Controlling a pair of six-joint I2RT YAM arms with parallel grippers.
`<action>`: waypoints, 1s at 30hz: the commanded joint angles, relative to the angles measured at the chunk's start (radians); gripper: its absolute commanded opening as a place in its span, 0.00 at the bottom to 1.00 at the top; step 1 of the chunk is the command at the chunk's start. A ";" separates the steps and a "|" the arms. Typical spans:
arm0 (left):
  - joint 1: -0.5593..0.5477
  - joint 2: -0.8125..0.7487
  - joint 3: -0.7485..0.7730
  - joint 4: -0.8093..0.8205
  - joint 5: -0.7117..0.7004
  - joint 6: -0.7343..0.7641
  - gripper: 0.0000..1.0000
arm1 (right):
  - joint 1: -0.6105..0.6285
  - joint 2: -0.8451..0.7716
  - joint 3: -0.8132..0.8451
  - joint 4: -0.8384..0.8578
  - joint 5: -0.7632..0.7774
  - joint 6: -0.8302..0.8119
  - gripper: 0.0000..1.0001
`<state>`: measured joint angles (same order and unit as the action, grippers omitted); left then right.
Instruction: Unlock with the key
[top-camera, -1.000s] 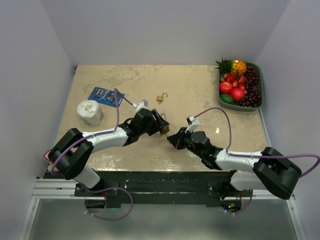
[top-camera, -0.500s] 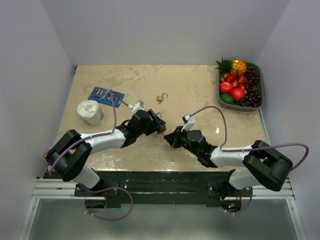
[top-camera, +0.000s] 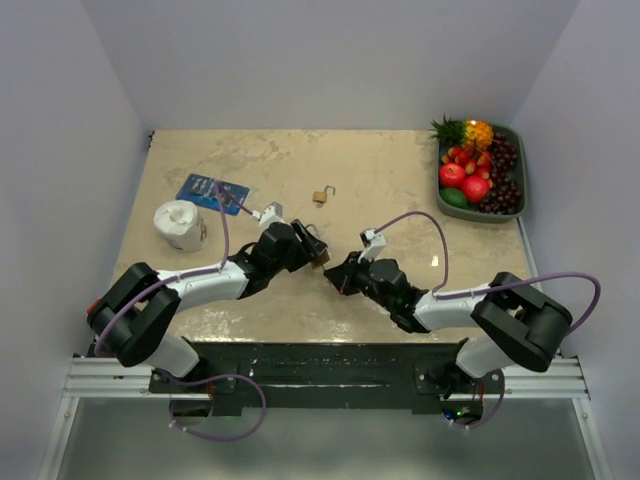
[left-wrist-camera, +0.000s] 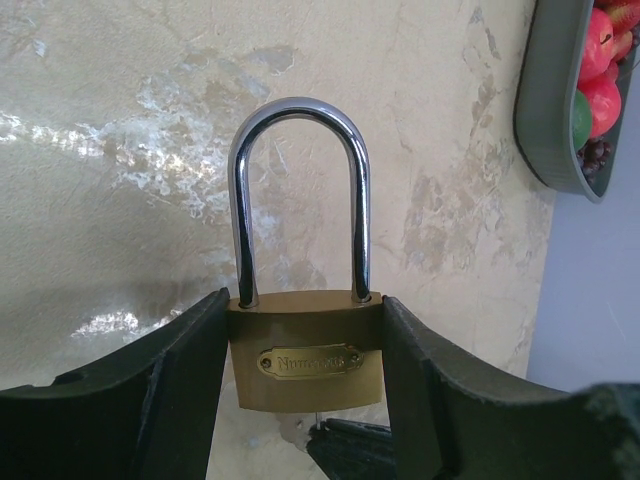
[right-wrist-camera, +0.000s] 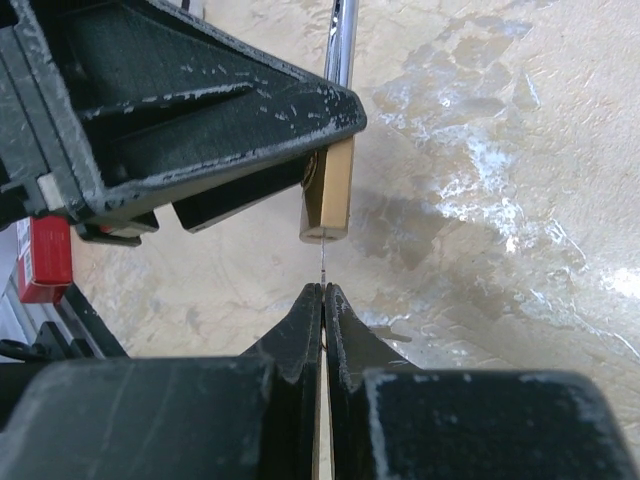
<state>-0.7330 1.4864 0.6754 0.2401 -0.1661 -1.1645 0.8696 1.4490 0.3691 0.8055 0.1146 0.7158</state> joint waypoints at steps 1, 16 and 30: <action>-0.022 -0.046 0.015 0.100 0.093 -0.011 0.00 | -0.011 0.033 0.059 0.113 0.069 -0.007 0.00; -0.026 -0.058 -0.003 0.114 0.131 -0.017 0.00 | -0.011 0.044 0.045 0.167 0.134 -0.015 0.00; -0.026 -0.140 -0.103 0.303 0.201 0.048 0.00 | -0.107 0.062 -0.027 0.357 -0.036 0.083 0.00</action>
<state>-0.7288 1.4136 0.5850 0.3920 -0.1329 -1.1416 0.8177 1.4887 0.3534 0.9695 0.0574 0.7540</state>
